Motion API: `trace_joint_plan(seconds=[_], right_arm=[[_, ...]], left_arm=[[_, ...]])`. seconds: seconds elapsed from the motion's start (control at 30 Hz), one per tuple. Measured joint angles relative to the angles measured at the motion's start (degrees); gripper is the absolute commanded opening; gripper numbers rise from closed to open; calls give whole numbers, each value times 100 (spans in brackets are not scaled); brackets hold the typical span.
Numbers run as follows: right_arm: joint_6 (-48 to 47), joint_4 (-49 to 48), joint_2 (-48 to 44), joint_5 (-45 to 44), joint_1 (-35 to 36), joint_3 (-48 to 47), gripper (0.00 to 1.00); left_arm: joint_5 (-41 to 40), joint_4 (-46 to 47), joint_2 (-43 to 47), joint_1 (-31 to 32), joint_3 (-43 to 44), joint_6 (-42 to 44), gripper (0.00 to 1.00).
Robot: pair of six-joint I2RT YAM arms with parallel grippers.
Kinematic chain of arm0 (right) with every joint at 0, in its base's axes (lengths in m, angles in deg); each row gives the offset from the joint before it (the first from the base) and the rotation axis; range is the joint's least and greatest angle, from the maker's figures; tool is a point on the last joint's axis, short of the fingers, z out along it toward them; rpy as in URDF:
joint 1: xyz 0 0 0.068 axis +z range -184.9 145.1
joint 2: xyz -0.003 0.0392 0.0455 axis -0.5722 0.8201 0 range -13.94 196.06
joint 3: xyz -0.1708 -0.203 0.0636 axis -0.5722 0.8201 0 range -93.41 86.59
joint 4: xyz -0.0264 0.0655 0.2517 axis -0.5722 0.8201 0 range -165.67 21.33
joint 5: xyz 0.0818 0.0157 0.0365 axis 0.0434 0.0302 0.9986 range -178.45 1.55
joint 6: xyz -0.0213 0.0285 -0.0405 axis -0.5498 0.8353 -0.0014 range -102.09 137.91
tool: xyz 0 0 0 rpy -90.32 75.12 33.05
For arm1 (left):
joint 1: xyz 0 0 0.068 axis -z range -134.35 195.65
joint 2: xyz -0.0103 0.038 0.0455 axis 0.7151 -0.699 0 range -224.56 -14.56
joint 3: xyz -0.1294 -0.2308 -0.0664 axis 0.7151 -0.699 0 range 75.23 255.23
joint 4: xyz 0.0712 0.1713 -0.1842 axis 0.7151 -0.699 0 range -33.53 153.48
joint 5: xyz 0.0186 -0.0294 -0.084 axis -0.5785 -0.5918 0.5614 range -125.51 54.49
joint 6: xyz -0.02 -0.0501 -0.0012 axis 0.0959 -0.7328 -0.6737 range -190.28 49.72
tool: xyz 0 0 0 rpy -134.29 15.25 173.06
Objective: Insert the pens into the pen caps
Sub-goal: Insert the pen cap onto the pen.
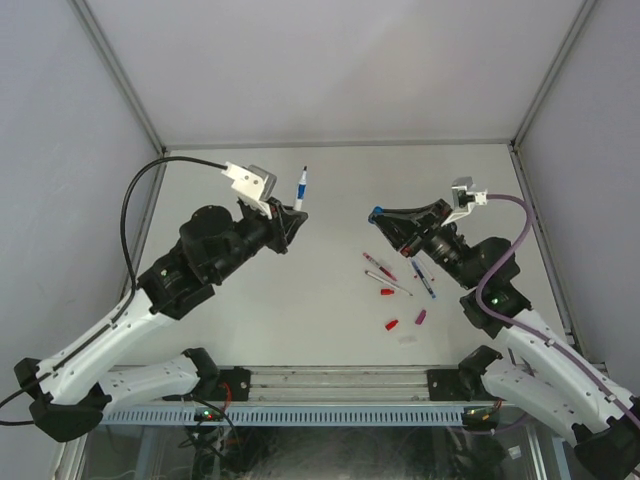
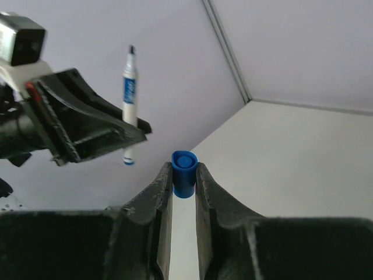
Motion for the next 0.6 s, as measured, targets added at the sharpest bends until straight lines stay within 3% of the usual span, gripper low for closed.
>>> trace_joint_plan(seconds=[0.27,0.6], right_arm=[[-31,94,-267,-168,234,-184,0],[-243,675,-402,-208,236,-188,0]], left_arm=[[-20,-332,-57,44,22,-549,0],[173,859,-59,151,-1049,-542,0]])
